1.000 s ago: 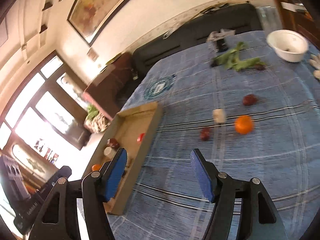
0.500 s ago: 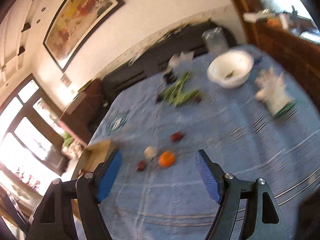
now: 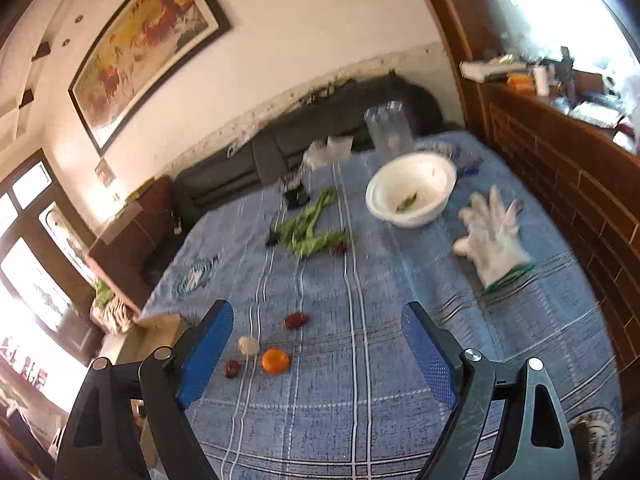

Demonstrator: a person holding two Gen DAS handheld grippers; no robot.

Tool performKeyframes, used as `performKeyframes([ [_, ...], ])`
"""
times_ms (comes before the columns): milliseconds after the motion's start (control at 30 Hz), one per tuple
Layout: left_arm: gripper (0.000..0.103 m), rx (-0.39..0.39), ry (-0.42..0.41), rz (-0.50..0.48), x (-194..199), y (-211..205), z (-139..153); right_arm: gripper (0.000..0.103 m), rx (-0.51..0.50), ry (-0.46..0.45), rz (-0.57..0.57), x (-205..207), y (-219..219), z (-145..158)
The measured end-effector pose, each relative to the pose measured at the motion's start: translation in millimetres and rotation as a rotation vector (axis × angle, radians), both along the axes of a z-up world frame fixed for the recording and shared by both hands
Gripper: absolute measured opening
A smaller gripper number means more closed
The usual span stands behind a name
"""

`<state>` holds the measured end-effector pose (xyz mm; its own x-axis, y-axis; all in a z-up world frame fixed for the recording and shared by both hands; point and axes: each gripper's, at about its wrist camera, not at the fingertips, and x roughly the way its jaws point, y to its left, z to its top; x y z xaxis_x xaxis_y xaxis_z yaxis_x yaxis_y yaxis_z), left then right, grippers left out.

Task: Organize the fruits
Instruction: 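Withdraw both open tools from the tray toward the remaining fruits, then grasp a dark plum with the left tool while the right tool grasps a mandarin orange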

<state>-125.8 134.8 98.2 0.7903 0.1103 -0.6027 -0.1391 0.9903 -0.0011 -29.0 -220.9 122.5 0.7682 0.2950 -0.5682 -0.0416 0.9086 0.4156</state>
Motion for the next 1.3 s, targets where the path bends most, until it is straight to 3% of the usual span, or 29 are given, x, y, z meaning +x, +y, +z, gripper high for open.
performKeyframes([
  [233,0.094,-0.050,0.070,-0.022,18,-3,-18,0.087,-0.076,0.087,0.096,35,37,-44],
  [400,0.094,-0.057,0.117,-0.069,36,-13,-31,0.064,-0.147,0.169,0.182,59,80,-79],
  [633,0.093,-0.042,0.134,-0.185,59,-35,-40,0.062,-0.213,0.227,0.282,79,128,-112],
  [733,0.087,-0.039,0.150,-0.244,78,-46,-43,0.061,-0.255,0.215,0.295,78,137,-114],
  [867,0.065,-0.016,0.185,-0.283,111,-61,-54,0.042,-0.285,0.207,0.280,78,137,-116],
  [900,0.065,-0.040,0.198,-0.301,119,-64,-57,0.036,-0.285,0.208,0.274,77,135,-116],
  [1300,0.065,-0.101,0.239,-0.363,172,-87,-82,0.036,-0.134,0.217,0.248,78,105,-111],
])
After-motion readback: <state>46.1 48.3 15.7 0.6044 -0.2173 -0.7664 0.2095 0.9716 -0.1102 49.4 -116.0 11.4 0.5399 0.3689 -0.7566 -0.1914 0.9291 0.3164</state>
